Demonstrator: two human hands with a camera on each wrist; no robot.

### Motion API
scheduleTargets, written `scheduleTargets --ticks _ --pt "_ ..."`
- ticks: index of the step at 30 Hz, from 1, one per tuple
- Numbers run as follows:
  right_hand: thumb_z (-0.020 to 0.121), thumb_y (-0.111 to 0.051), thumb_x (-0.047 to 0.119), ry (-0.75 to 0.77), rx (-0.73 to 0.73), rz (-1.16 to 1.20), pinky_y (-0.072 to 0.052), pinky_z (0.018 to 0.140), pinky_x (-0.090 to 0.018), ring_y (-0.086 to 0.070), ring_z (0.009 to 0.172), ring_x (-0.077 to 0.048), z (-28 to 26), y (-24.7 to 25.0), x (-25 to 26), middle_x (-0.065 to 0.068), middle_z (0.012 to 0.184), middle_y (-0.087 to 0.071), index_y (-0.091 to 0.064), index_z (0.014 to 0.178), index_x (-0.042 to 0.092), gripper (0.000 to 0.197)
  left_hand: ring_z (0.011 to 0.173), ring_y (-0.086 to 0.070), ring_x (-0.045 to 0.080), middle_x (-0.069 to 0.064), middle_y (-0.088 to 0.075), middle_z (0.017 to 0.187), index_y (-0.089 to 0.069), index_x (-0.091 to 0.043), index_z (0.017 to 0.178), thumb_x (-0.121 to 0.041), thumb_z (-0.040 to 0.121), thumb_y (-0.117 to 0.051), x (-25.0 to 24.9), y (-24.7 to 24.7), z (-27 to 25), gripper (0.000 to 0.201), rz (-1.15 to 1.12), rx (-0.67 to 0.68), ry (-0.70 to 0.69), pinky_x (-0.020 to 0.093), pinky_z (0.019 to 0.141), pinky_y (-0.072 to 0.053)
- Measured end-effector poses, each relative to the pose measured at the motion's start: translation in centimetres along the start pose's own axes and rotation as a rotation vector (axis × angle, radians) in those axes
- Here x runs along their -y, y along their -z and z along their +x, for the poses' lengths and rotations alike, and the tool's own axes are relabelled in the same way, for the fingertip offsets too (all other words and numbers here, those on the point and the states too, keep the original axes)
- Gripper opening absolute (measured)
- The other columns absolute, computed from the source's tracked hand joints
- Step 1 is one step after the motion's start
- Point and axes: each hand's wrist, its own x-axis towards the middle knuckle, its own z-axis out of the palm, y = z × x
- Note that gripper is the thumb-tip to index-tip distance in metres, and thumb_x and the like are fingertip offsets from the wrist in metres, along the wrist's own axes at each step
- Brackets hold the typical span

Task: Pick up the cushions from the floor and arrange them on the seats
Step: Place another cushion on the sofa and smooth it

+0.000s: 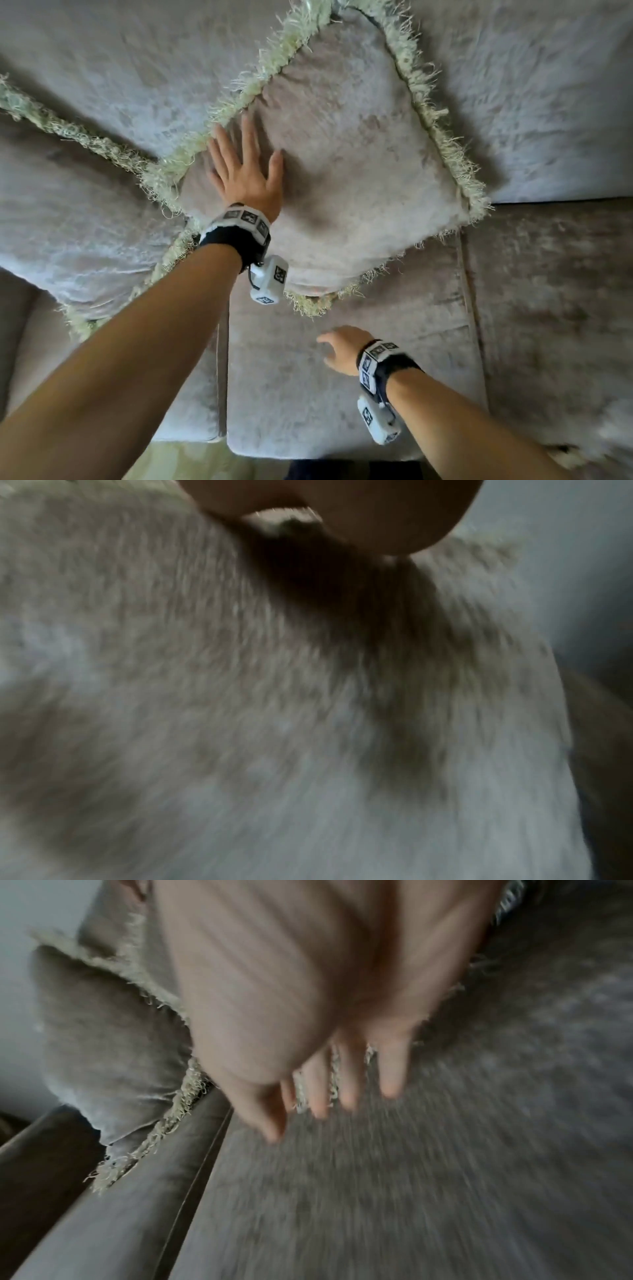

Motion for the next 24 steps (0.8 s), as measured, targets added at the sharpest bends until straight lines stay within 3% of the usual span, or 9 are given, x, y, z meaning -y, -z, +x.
scheduleTargets --ticks 3,5,7,8,10,12,14,17,24 --pt "0.085 -0.059 0.013 0.188 -0.725 -0.014 -0.04 0.11 -0.041 -0.043 0.135 -0.029 0.5 3.7 0.4 -0.01 0.149 -0.043 -0.05 0.14 0.015 0.056 0.149 0.002 0.036 0.013 0.006 0.162 -0.011 -0.037 0.153 -0.055 0.089 -0.047 2.9 -2.5 -5.0 0.076 0.263 0.105 -0.515 0.059 0.116 -0.003" --pt "0.075 -0.062 0.01 0.185 -1.071 -0.15 -0.035 0.112 -0.047 -0.032 0.142 -0.036 0.5 7.4 0.6 -0.019 0.156 -0.027 -0.042 0.145 0.015 0.073 0.149 -0.002 0.033 0.012 0.001 0.162 -0.013 -0.039 0.152 -0.049 0.081 -0.055 6.9 -3.1 -8.1 0.083 0.418 0.227 -0.532 0.059 0.115 -0.014" --pt "0.073 -0.065 0.014 0.008 -0.98 -0.299 -0.031 0.112 -0.054 -0.018 0.147 -0.04 -0.4 10.5 -0.3 -0.018 0.162 -0.006 -0.026 0.153 0.024 0.09 0.147 -0.013 0.032 0.01 -0.003 0.162 -0.011 -0.038 0.151 -0.041 0.082 -0.055 10.9 -2.9 -9.5 0.082 0.5 0.416 -0.281 0.056 0.112 -0.028" --pt "0.074 -0.067 0.015 -0.112 -0.767 -0.345 -0.03 0.111 -0.056 -0.012 0.148 -0.039 -0.5 10.7 -1.4 -0.016 0.163 0.0 -0.021 0.154 0.028 0.093 0.144 -0.024 0.033 0.012 -0.011 0.16 -0.015 -0.035 0.15 -0.039 0.084 -0.055 12.1 -2.4 -9.9 0.077 0.535 0.559 -0.157 0.054 0.108 -0.037" --pt "0.079 -0.067 0.019 -0.324 -0.241 -0.389 -0.045 0.102 -0.052 -0.036 0.138 -0.036 -1.6 9.2 -2.5 -0.013 0.156 -0.028 -0.039 0.142 0.025 0.069 0.131 -0.046 0.03 0.014 -0.034 0.152 -0.038 -0.022 0.144 -0.039 0.089 -0.055 12.9 -1.1 -10.3 0.06 0.616 0.803 -0.08 0.047 0.103 -0.046" --pt "0.081 -0.068 0.029 -0.377 0.057 -0.315 -0.055 0.087 -0.04 -0.063 0.096 -0.029 -3.4 6.8 -2.4 -0.008 0.12 -0.067 -0.058 0.108 0.024 0.029 0.123 -0.054 0.027 0.01 -0.049 0.143 -0.047 -0.016 0.138 -0.034 0.093 -0.055 11.3 -0.1 -10.2 0.049 0.566 0.882 -0.126 0.04 0.103 -0.047" --pt "0.086 -0.064 0.031 -0.357 0.027 -0.126 -0.053 0.09 -0.037 -0.065 0.1 -0.029 -5.2 5.3 -2.0 -0.008 0.115 -0.069 -0.063 0.111 0.022 0.027 0.121 -0.056 0.027 0.008 -0.053 0.14 -0.045 -0.02 0.139 -0.035 0.094 -0.054 8.3 0.6 -9.7 0.048 0.463 0.89 -0.151 0.039 0.101 -0.047" --pt "0.092 -0.057 0.031 -0.379 -0.288 0.164 -0.047 0.102 -0.035 -0.06 0.117 -0.026 -7.7 5.8 -1.1 -0.003 0.129 -0.063 -0.059 0.129 0.018 0.039 0.115 -0.06 0.026 0.004 -0.058 0.134 -0.048 -0.026 0.135 -0.038 0.092 -0.055 2.6 0.9 -9.5 0.045 0.316 0.853 -0.195 0.039 0.1 -0.048" --pt "0.092 -0.061 0.035 -0.309 -0.659 0.532 -0.042 0.091 -0.024 -0.06 0.115 -0.019 -16.1 8.6 -0.5 0.0 0.128 -0.064 -0.06 0.127 0.019 0.039 0.123 -0.052 0.025 0.003 -0.048 0.142 -0.04 -0.03 0.14 -0.04 0.093 -0.056 -10.4 1.6 -12.5 0.051 0.117 0.869 -0.372 0.038 0.102 -0.043"
